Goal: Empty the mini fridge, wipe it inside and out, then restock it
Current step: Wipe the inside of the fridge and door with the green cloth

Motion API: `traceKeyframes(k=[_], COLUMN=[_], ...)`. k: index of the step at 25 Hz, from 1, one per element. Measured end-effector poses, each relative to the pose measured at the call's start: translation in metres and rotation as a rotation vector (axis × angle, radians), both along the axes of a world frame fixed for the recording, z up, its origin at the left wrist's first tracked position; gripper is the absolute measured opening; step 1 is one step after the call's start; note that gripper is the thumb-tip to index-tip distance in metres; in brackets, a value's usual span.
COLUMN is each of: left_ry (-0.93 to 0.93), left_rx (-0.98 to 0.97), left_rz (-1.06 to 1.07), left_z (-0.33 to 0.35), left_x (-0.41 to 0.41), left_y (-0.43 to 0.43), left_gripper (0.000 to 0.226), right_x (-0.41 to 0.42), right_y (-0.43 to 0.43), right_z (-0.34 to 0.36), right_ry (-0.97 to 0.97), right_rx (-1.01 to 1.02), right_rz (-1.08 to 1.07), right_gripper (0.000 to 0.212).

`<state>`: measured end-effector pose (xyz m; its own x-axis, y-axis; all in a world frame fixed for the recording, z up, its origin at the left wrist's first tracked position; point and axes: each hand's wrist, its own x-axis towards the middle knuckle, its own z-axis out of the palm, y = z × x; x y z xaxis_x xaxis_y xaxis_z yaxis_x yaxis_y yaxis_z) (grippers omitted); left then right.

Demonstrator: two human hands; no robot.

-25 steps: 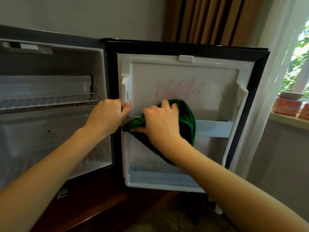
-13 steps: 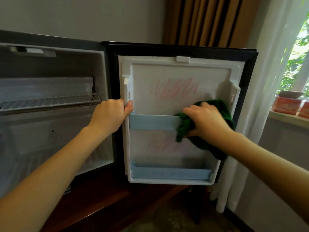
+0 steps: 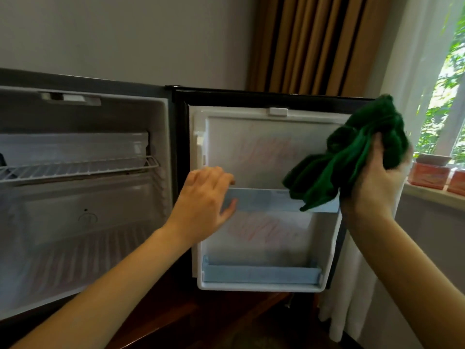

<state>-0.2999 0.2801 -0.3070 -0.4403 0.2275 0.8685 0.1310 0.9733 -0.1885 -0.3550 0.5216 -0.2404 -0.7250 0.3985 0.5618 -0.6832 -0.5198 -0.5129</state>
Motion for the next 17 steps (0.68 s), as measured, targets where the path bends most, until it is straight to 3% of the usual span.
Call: traceKeyframes(k=[2,4,6,8,11,14,17], left_ry=[-0.048,-0.04,-0.017,-0.032,-0.064,-0.05,-0.042], left_rx=[-0.136,-0.131,-0.075,-0.054,-0.051,0.009,0.085], left_rz=[0.094,0.11,0.088,0.068,0.057,0.018,-0.042], left_z=[-0.007,-0.013,-0.016,-0.011,-0.006,-0.008,-0.012], left_x=[-0.01,-0.013,-0.012,-0.01,-0.011,-0.012,-0.015], left_y=[-0.004,-0.007,-0.007,-0.005,-0.007,-0.006,-0.003], left_gripper=[0.033,0.031,0.027,0.024,0.028,0.027,0.027], right_x=[-0.002,-0.022,-0.044,-0.057,-0.078,-0.093,-0.092], right_y=[-0.017,-0.043,-0.073,-0.092,-0.058,0.005,0.017], right_z=[0.002,-0.003,0.0,0.006,0.011,0.004,0.002], right_ry=[0.244,0.57,0.862,1.009,1.117,1.099,1.056], right_rx=[0.214,0.701,1.221,1.603,1.83,1.878,1.882], right_rz=[-0.265,-0.498,-0.577,-0.612,-0.683,-0.832,-0.862], right_gripper=[0.038,0.05,0.063,0.077,0.085,0.1,0.097])
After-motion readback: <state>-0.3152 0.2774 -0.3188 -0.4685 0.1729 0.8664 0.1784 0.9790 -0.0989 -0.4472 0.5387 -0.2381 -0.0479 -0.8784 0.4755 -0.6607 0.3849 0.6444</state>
